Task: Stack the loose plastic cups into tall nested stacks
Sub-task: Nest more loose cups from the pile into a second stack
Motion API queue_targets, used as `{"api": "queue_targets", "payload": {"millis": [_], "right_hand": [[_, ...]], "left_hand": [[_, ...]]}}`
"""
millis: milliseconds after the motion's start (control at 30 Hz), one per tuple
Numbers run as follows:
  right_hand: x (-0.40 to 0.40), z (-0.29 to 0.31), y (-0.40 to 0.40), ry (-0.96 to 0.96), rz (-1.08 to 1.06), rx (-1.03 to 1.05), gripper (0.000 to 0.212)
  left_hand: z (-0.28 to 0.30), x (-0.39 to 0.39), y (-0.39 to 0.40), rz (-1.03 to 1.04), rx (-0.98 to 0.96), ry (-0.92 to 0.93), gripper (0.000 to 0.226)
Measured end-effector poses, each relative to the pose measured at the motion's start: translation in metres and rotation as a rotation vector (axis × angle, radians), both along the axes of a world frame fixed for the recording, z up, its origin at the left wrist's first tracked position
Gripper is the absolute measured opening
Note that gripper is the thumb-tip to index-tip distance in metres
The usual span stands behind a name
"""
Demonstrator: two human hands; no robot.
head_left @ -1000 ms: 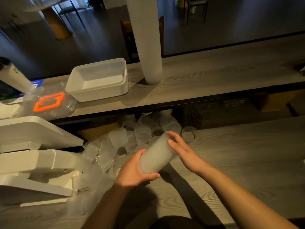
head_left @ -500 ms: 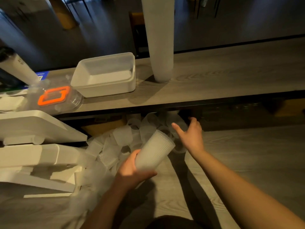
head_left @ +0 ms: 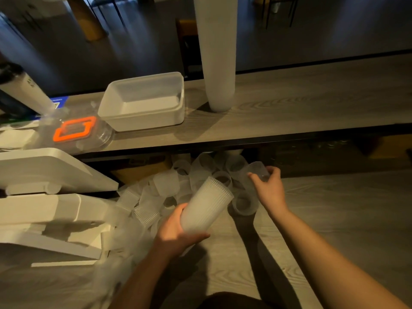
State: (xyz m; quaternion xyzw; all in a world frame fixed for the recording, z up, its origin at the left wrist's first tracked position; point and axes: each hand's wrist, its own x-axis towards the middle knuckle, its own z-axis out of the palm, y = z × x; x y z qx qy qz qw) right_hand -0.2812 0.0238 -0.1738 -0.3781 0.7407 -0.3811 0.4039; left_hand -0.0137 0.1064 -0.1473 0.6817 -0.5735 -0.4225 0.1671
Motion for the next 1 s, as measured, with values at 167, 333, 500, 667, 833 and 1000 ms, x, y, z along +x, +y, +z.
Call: {"api": "queue_targets", "payload": {"millis": [167,333,500,667,833,1000], "right_hand": [[-0.013,0.024,0.026,-0.519,-0.059,-0.103,0.066],[-0.016,0.048,0.042,-0.729,0.059,-0.122,0.070],[-0.012,0.065,0.052,-0.440,0.287,-0.111,0.064],[-0.003,0.068,0.058,-0.321,0.439,-0.080,0.072],[0.007,0.069,0.064,-0.256,0.505,-0.037,0.070],[0.018,0.063,0.074,-0.250,0.568,-0.019,0.071]], "left_hand": [[0.005,-0.005,0.002,-0.058,-0.042,-0.025,0.095],[0.011,-0.011,0.007,-0.075,-0.053,0.032,0.090],[0.018,-0.015,0.013,-0.111,-0.077,0.001,0.085],[0.020,-0.016,0.018,-0.120,-0.070,-0.001,0.084],[0.017,-0.015,0.020,-0.123,-0.066,0.012,0.085],[0.016,-0.017,0.020,-0.141,-0.091,0.002,0.086]]}}
